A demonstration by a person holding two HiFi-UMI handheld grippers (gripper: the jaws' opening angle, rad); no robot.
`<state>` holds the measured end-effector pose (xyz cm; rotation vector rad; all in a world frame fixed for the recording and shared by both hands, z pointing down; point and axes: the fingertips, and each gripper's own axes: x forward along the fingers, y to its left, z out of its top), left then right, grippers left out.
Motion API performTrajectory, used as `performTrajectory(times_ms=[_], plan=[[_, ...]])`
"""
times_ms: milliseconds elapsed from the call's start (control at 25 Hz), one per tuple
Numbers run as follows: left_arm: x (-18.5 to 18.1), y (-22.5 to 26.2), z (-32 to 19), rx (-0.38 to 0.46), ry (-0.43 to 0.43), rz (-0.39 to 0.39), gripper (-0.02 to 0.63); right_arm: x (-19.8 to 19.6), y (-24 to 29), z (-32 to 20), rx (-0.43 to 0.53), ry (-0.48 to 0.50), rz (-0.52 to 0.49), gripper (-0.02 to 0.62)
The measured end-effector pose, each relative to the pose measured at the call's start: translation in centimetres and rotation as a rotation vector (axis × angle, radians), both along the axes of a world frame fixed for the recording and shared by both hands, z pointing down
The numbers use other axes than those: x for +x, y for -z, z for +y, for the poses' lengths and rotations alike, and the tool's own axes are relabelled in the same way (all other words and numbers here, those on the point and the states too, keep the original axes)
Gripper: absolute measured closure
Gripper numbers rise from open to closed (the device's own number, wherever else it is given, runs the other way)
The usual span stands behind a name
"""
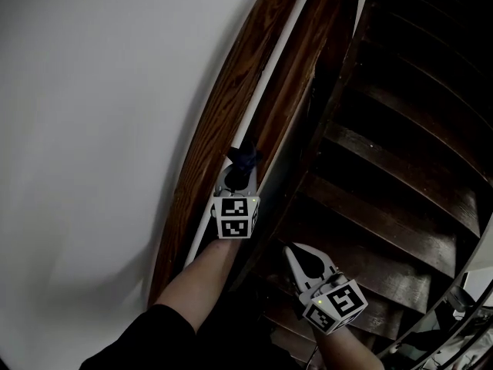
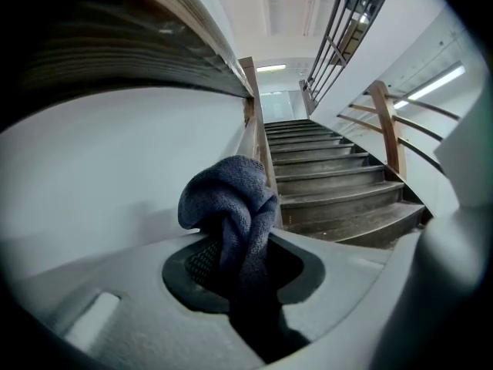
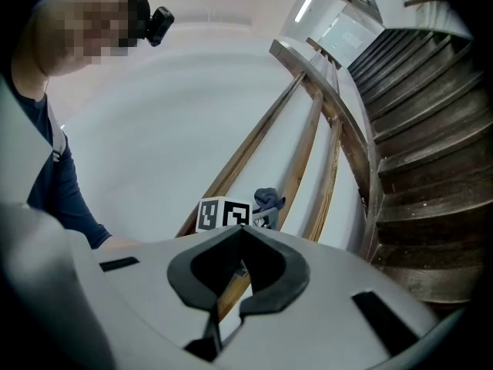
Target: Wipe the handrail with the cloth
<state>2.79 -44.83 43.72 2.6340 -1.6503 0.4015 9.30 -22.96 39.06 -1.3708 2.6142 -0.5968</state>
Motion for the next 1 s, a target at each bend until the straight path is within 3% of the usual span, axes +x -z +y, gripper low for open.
performTrajectory(times_ms=[680,1000], plan=[[3.8,4.0,-4.3,0.04,-0.04,-0.008,0.509,0.4,2.5,-1.8,0.019,-0.034,0.009,0.586],[4.3,5.4,0.4,0.053,-0.087,0.033,0.509,1.0,3.9,1.1,0.043,-0.049,0.022,0.586]])
